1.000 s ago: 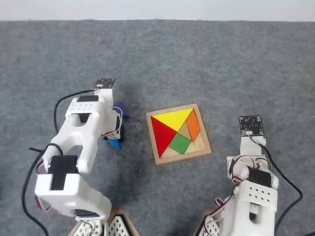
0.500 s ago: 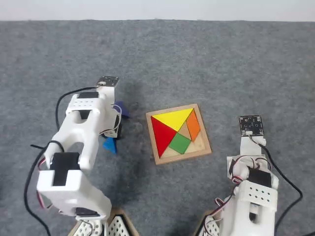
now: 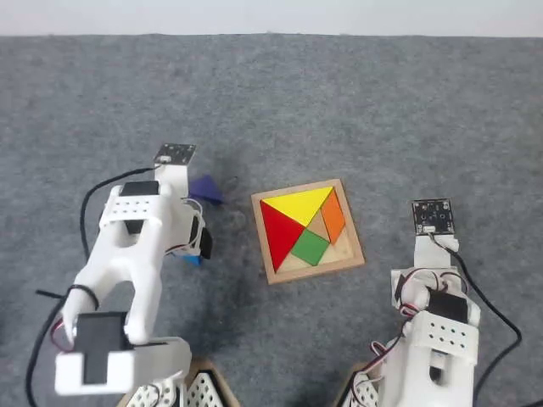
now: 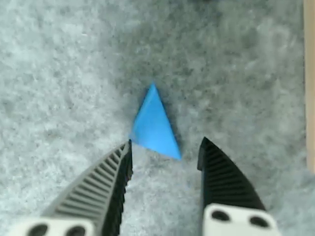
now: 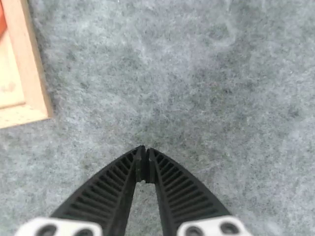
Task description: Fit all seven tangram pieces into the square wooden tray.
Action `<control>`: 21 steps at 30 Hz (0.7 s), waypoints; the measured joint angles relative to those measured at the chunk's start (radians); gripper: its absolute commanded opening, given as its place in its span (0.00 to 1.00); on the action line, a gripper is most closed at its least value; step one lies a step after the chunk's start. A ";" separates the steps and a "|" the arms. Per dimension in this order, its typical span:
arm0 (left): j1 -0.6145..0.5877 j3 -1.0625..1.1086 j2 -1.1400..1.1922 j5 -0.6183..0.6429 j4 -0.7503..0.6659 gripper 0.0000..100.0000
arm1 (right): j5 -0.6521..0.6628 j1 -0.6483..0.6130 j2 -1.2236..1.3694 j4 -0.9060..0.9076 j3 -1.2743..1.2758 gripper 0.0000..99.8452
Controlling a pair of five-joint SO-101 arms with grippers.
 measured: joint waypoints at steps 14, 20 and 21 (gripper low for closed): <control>-0.003 -0.032 0.163 0.003 -0.064 0.21 | 0.000 0.000 0.000 0.000 0.000 0.01; -0.002 -0.055 0.180 0.003 -0.063 0.16 | 0.000 0.000 0.000 0.000 0.000 0.01; 0.005 -0.055 0.180 0.003 -0.063 0.16 | 0.000 0.000 0.000 0.000 0.000 0.01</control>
